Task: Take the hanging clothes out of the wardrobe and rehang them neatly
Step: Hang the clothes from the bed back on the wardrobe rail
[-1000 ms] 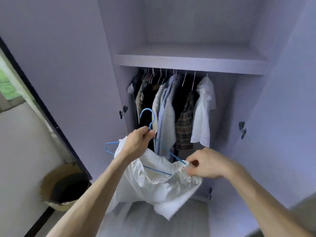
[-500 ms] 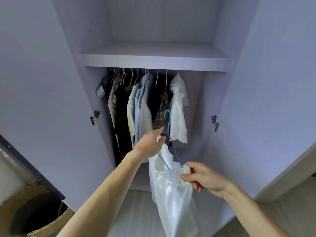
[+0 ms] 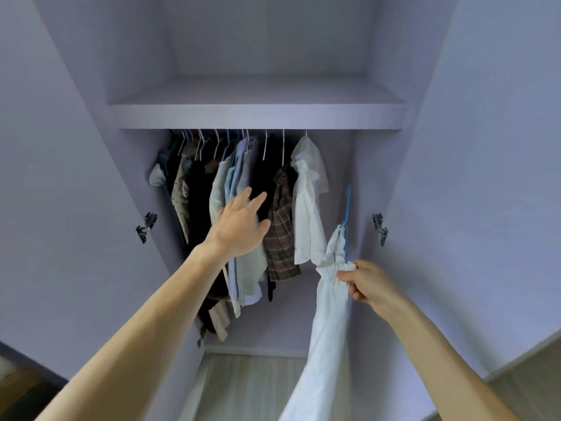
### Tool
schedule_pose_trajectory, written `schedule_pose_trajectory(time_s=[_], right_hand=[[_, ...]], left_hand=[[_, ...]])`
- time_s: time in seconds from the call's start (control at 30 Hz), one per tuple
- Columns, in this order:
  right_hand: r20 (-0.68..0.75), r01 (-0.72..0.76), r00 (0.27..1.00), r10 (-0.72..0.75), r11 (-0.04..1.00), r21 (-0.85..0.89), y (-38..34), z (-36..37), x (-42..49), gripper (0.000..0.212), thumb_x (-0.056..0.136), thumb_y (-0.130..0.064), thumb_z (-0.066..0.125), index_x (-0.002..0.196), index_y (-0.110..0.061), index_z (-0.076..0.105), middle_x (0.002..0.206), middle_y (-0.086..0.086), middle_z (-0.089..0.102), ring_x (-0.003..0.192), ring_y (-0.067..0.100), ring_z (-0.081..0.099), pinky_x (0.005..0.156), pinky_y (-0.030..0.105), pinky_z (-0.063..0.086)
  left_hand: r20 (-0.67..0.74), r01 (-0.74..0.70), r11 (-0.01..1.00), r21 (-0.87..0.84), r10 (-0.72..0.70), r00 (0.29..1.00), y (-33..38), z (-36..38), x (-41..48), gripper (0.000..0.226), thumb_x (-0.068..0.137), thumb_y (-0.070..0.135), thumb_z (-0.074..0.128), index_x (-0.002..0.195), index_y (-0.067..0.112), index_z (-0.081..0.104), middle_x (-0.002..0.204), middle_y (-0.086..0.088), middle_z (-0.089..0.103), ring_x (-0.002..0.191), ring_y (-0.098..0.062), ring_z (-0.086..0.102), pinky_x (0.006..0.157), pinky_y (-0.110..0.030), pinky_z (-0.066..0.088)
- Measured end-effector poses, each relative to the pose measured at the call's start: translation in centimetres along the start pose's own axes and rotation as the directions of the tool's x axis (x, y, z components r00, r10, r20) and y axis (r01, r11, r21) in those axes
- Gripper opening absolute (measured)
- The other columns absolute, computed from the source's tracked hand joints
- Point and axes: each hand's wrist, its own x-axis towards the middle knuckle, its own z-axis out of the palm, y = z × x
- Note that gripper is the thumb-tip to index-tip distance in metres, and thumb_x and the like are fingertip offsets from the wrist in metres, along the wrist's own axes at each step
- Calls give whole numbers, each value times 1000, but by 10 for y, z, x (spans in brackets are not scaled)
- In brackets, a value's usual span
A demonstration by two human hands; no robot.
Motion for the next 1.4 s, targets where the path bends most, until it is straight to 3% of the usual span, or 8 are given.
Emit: schedule_pose_trajectory(time_s=[0.1,0.27,0.5,0.77,1.0,1.13,1.27,1.4], right_hand=[[-36,62,997,-65,995,-83,-25,-6,50,8,89,-4,61,83,-9,58,60,2,50,43,9,42,44,21,36],[-98,143,980,-172,957,-254,-66,-10,132,6,85,-12,61,81,-11,56,72,5,58,60,20,52,58,28,40],[-105,228,951,-292,888,-400,-126,-36,222,16,89,-23,60,103,-15,62,103,4,67,97,27,64,87,40,52],[-141,258,929,-342,872,-417,-163,-35,297,12,92,-25,55,100,-18,60,98,1,66,94,26,64,79,36,49],[-93,202,954,-286,838,-507,-148,-4,335,36,98,-26,48,132,-14,51,129,10,61,113,32,60,93,37,48],[-26,216,963,-268,826,-520,-123,14,341,34,97,-30,44,128,-16,46,118,15,64,100,33,62,83,37,51],[48,231,965,-258,752,-617,-122,27,346,60,95,-26,48,151,-21,27,142,12,44,118,33,56,93,36,49],[117,236,972,-205,860,-452,-126,52,341,68,92,-11,45,154,-31,27,136,9,54,94,27,67,71,34,61]], left_hand=[[-136,13,994,109,2,991,4,-24,31,67,102,43,46,159,31,13,167,-3,0,154,-24,-2,123,-51,6],[-303,42,944,327,63,951,2,-55,93,71,98,44,49,158,35,14,167,-4,-2,153,-30,-2,120,-60,5],[-341,80,919,386,62,938,7,-74,176,72,100,49,41,158,38,0,166,-5,-5,152,-34,-2,118,-63,5],[-364,85,957,277,23,931,2,-42,232,62,102,54,16,154,42,-16,166,1,-14,153,-22,-13,122,-56,-2],[-481,122,971,204,-9,877,-6,-20,247,62,102,60,14,152,44,-19,165,3,-20,150,-19,-23,121,-58,-5],[-513,113,972,205,9,858,-10,-14,253,63,102,59,20,154,43,-12,166,2,-16,151,-21,-21,121,-60,-1],[-529,118,970,211,12,849,-11,-10,255,63,103,58,22,155,42,-10,166,0,-13,152,-22,-19,120,-61,0],[-516,130,970,207,-4,857,-11,-10,255,63,103,58,22,155,42,-9,166,1,-15,151,-21,-21,120,-60,-1]])
